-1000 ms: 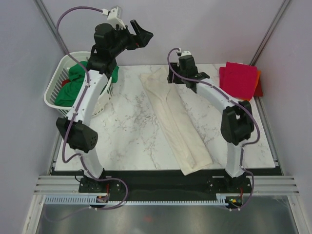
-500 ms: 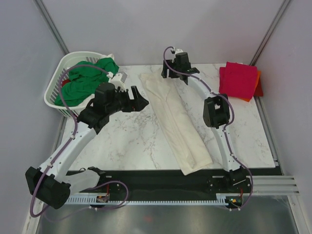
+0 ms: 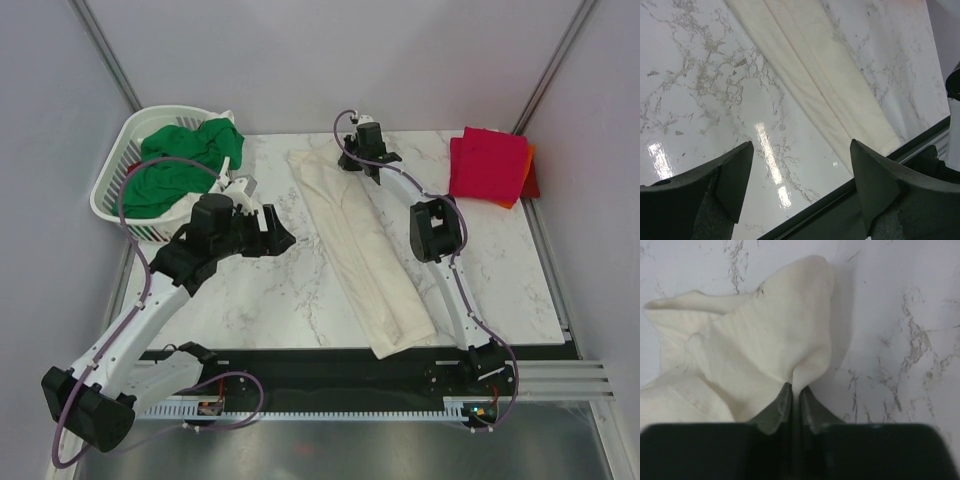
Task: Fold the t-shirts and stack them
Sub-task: Fold the tshirt
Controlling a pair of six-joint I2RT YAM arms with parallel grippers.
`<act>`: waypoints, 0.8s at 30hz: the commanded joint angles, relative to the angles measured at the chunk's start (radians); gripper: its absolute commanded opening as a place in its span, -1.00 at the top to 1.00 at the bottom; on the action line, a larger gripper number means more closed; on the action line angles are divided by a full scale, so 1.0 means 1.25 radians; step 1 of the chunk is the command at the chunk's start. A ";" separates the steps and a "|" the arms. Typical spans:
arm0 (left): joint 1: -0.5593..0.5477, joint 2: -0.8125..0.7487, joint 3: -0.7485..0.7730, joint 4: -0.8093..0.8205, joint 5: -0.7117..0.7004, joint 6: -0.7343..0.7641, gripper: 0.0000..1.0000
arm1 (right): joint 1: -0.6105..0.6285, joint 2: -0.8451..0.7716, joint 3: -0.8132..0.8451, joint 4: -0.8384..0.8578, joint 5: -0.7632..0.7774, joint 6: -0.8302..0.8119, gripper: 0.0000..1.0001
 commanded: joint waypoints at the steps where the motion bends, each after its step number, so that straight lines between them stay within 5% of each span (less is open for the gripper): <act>1: -0.002 -0.003 -0.023 -0.017 -0.015 0.018 -0.70 | -0.001 0.028 0.026 0.043 -0.009 0.042 0.90; 5: -0.005 0.016 -0.038 -0.018 -0.012 0.011 -0.66 | -0.002 0.023 0.028 0.055 0.076 0.058 1.00; 7: -0.013 0.030 -0.039 -0.017 -0.016 0.010 -0.62 | -0.007 0.002 0.019 0.003 0.310 0.082 1.00; 10: -0.035 0.046 -0.039 -0.017 -0.033 0.007 -0.61 | -0.052 -0.036 -0.036 -0.041 0.437 0.196 1.00; 19: -0.071 0.096 -0.025 -0.017 -0.061 -0.006 -0.58 | -0.097 -0.093 -0.154 -0.071 0.458 0.263 0.93; 20: -0.073 0.096 -0.025 -0.017 -0.063 -0.009 -0.58 | -0.095 -0.100 -0.164 -0.067 0.439 0.262 0.62; 21: -0.077 0.097 -0.022 -0.016 -0.063 -0.012 -0.58 | -0.095 -0.101 -0.164 -0.063 0.419 0.255 -0.23; 24: -0.084 0.097 -0.029 -0.015 -0.070 -0.013 -0.58 | -0.098 -0.106 -0.133 -0.050 0.348 0.189 -0.96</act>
